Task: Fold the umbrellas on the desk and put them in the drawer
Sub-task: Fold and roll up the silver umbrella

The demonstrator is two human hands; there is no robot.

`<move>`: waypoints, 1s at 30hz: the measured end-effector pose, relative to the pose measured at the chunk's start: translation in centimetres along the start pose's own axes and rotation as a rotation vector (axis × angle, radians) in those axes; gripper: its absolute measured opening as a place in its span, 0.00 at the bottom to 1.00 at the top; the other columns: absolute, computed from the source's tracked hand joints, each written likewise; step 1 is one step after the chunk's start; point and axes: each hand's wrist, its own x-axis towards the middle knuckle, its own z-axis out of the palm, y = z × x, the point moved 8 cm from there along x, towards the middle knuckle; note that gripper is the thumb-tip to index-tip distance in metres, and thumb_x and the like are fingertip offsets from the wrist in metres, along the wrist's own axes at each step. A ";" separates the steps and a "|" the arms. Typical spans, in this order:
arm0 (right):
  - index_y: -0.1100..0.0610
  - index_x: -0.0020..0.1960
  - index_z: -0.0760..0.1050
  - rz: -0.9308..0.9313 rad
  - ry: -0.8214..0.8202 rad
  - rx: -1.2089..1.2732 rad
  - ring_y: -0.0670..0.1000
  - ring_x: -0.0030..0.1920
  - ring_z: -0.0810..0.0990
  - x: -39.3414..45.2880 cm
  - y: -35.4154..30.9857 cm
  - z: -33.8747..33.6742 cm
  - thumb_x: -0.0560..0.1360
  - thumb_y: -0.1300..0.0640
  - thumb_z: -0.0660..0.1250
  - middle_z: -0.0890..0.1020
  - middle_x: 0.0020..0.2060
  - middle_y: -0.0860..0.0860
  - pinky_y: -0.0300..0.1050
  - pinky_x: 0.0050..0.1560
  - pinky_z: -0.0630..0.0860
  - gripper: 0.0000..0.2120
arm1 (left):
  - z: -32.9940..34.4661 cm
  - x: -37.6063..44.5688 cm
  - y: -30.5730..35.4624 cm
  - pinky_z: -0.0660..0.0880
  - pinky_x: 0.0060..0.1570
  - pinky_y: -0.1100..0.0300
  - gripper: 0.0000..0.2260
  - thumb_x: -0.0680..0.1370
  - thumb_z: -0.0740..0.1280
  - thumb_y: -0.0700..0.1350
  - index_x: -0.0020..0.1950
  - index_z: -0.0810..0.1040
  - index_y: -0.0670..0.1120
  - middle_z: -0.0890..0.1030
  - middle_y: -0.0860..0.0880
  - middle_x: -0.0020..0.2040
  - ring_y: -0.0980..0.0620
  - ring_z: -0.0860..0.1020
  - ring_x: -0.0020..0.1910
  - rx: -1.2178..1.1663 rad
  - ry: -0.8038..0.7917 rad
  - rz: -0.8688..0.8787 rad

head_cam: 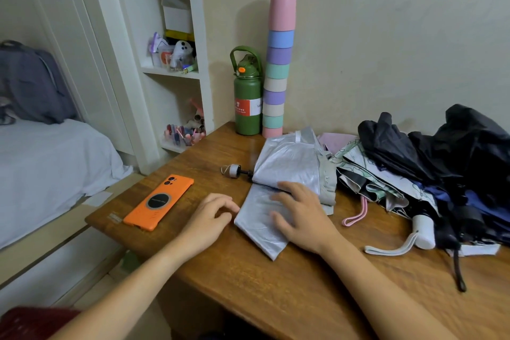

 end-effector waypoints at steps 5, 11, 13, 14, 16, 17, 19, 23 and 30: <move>0.48 0.52 0.74 -0.126 -0.120 0.104 0.46 0.62 0.72 -0.6 -3.6 1.0 0.78 0.32 0.60 0.74 0.62 0.44 0.48 0.63 0.71 0.19 | -0.3 -0.7 0.3 0.67 0.68 0.61 0.21 0.82 0.62 0.34 0.50 0.85 0.60 0.79 0.63 0.62 0.63 0.73 0.66 -0.036 0.130 0.153; 0.45 0.48 0.62 -0.264 -0.183 -0.016 0.48 0.44 0.71 -1.1 -6.9 1.3 0.76 0.30 0.61 0.72 0.45 0.45 0.45 0.43 0.71 0.19 | 0.2 -0.9 0.7 0.62 0.69 0.67 0.23 0.81 0.61 0.31 0.55 0.85 0.58 0.79 0.66 0.64 0.66 0.70 0.69 -0.040 0.029 0.164; 0.47 0.48 0.64 -0.242 -0.182 -0.032 0.50 0.43 0.73 -1.1 -7.1 1.6 0.78 0.40 0.61 0.74 0.43 0.46 0.49 0.40 0.72 0.12 | 0.5 -1.0 0.6 0.59 0.69 0.69 0.24 0.80 0.62 0.30 0.57 0.84 0.59 0.77 0.67 0.66 0.66 0.67 0.71 -0.055 -0.018 0.160; 0.49 0.49 0.65 -0.236 -0.154 -0.035 0.52 0.41 0.74 -1.0 -7.0 1.4 0.77 0.44 0.60 0.74 0.42 0.47 0.50 0.38 0.72 0.10 | 0.5 -1.1 0.7 0.59 0.68 0.70 0.23 0.79 0.64 0.31 0.57 0.84 0.60 0.76 0.67 0.66 0.67 0.66 0.71 -0.054 -0.034 0.159; 0.51 0.48 0.68 -0.223 -0.087 -0.038 0.53 0.38 0.74 -0.9 -6.8 0.6 0.77 0.47 0.59 0.75 0.40 0.47 0.50 0.34 0.71 0.08 | 0.6 -1.5 1.1 0.60 0.67 0.69 0.17 0.79 0.68 0.37 0.54 0.81 0.60 0.75 0.66 0.66 0.68 0.65 0.70 -0.008 -0.031 0.179; 0.52 0.47 0.69 -0.222 -0.058 -0.037 0.52 0.36 0.74 -0.9 -6.6 0.1 0.77 0.47 0.59 0.75 0.39 0.47 0.49 0.33 0.70 0.08 | 0.6 -1.6 1.3 0.61 0.66 0.67 0.13 0.79 0.70 0.40 0.52 0.80 0.60 0.75 0.65 0.65 0.67 0.65 0.69 0.031 -0.013 0.191; 0.51 0.46 0.70 -0.231 -0.011 -0.047 0.51 0.35 0.74 -0.9 -6.5 -0.8 0.77 0.47 0.60 0.76 0.37 0.46 0.50 0.32 0.71 0.08 | 0.6 -1.6 1.4 0.62 0.65 0.64 0.08 0.78 0.72 0.45 0.47 0.78 0.60 0.75 0.64 0.63 0.65 0.66 0.68 0.099 0.042 0.196; 0.51 0.43 0.69 -0.267 0.009 -0.063 0.51 0.33 0.74 -0.9 -6.4 -1.4 0.78 0.46 0.63 0.76 0.35 0.45 0.51 0.31 0.72 0.10 | 0.6 -1.6 1.2 0.63 0.64 0.61 0.07 0.77 0.73 0.47 0.45 0.78 0.59 0.74 0.63 0.63 0.63 0.66 0.67 0.143 0.064 0.180; 0.48 0.45 0.68 -0.366 -0.234 -0.020 0.47 0.35 0.74 -1.2 -6.9 0.2 0.79 0.42 0.64 0.76 0.36 0.43 0.45 0.35 0.66 0.12 | 0.6 -1.2 0.4 0.62 0.69 0.55 0.11 0.79 0.67 0.56 0.42 0.84 0.54 0.74 0.64 0.65 0.64 0.64 0.69 -0.058 0.006 0.058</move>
